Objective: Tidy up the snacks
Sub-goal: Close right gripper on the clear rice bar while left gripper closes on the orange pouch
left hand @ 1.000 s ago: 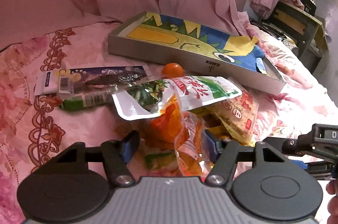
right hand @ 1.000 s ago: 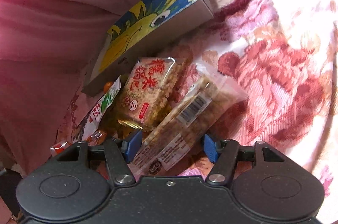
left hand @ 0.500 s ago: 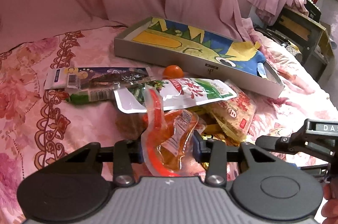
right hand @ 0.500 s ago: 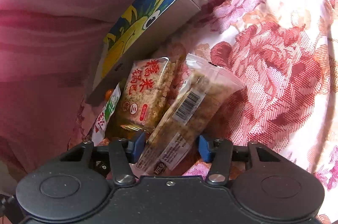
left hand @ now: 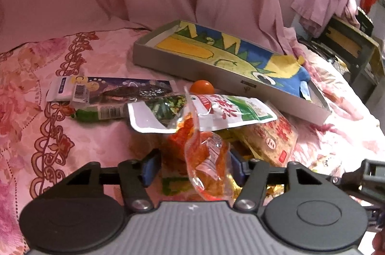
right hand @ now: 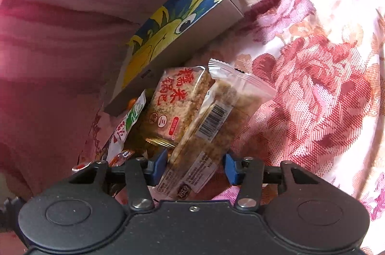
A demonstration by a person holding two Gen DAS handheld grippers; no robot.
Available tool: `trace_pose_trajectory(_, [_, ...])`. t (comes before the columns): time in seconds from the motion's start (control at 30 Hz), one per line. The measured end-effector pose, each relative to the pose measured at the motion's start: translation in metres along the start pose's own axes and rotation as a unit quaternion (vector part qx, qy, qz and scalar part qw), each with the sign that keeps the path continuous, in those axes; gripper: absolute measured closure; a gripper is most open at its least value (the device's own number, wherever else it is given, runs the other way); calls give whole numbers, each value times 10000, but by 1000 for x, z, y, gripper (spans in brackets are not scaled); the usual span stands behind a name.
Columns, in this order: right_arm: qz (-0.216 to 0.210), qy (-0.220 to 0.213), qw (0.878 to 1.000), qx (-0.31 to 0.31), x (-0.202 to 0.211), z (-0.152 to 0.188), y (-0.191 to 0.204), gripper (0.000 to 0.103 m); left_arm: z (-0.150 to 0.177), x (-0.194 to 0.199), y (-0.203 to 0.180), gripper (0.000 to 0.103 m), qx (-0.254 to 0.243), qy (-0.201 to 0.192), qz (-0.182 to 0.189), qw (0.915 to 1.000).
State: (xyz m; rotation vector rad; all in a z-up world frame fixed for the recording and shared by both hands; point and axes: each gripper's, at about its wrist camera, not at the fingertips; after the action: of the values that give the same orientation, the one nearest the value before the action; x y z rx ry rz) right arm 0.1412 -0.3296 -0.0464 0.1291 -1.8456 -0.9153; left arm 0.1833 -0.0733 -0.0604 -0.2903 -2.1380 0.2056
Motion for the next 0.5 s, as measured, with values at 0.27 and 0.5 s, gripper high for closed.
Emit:
trace_pose_trajectory(0.27, [2, -70, 9994, 349, 11, 7, 11, 54, 8, 10, -3, 61, 11, -70, 2, 10000])
trace_pose_trajectory(0.5, [8, -197, 9983, 545, 20, 10, 16, 56, 20, 25, -9, 68, 71, -202, 80, 9997])
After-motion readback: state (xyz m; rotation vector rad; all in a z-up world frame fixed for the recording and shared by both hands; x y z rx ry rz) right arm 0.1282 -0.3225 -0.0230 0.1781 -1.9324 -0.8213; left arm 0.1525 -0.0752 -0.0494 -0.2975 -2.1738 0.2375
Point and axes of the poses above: each gripper's, at about its wrist camera, not at the fingertips, and x roughly against the way its jaws point, y to its left, z to its underside, and after that the axes turned 13 degrees about y, right-handed
